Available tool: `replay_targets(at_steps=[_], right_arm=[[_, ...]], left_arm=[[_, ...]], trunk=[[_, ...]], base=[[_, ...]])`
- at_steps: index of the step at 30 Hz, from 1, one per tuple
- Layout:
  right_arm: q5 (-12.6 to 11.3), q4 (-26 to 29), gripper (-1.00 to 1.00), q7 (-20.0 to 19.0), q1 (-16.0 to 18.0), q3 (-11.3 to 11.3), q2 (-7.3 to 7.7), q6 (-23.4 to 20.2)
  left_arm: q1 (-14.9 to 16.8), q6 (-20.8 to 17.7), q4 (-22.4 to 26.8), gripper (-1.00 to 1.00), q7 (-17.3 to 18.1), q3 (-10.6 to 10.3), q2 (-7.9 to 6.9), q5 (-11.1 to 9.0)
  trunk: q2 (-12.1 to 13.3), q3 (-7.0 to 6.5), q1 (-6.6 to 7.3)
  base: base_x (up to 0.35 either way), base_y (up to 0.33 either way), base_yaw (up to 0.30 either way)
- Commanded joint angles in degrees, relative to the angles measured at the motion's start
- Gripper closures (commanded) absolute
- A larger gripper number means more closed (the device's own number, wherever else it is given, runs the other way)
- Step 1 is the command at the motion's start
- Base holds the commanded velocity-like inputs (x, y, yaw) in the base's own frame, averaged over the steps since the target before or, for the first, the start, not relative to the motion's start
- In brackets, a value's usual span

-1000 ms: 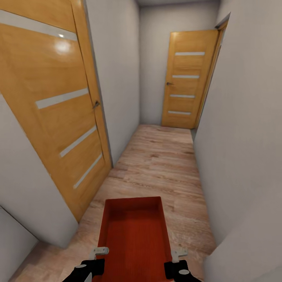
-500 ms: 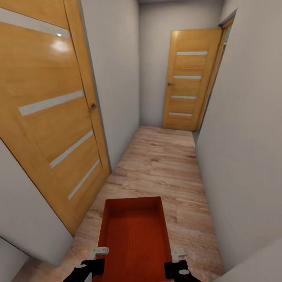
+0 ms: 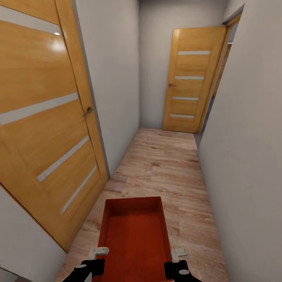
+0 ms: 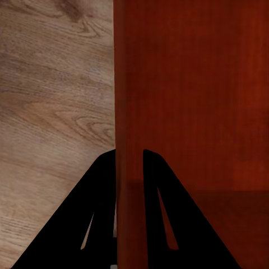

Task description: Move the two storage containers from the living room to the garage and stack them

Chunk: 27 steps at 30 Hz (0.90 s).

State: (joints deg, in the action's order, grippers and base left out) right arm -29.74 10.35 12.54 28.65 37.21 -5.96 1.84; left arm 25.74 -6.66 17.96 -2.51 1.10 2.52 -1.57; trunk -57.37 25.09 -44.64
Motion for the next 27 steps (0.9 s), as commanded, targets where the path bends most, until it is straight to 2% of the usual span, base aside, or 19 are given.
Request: replay_targets(at_steps=[1,20,27], right_arm=[[-1.1,-0.8,1.0,0.3,0.1,-0.5,1.03,0.3],[-1.1,-0.8,1.0,0.3,0.1,-0.5,1.03,0.3],[-1.1,-0.8,1.0,0.3,0.1,-0.5,0.99,0.2]], left_arm=[[0.0,-0.4,0.3,1.0,-0.6,0.1,-0.14,0.6],[0.0,-0.4,0.3,1.0,-0.6,0.1,-0.14,0.6],[0.0,-0.4,0.3,1.0,-0.6,0.1,-0.14,0.6]], trunk=[[0.0,0.06,-0.04],[0.0,0.06,-0.04],[0.0,0.06,-0.04]], base=[[0.325,0.0,0.0],[0.325,0.0,-0.002],[0.325,0.0,-0.177]])
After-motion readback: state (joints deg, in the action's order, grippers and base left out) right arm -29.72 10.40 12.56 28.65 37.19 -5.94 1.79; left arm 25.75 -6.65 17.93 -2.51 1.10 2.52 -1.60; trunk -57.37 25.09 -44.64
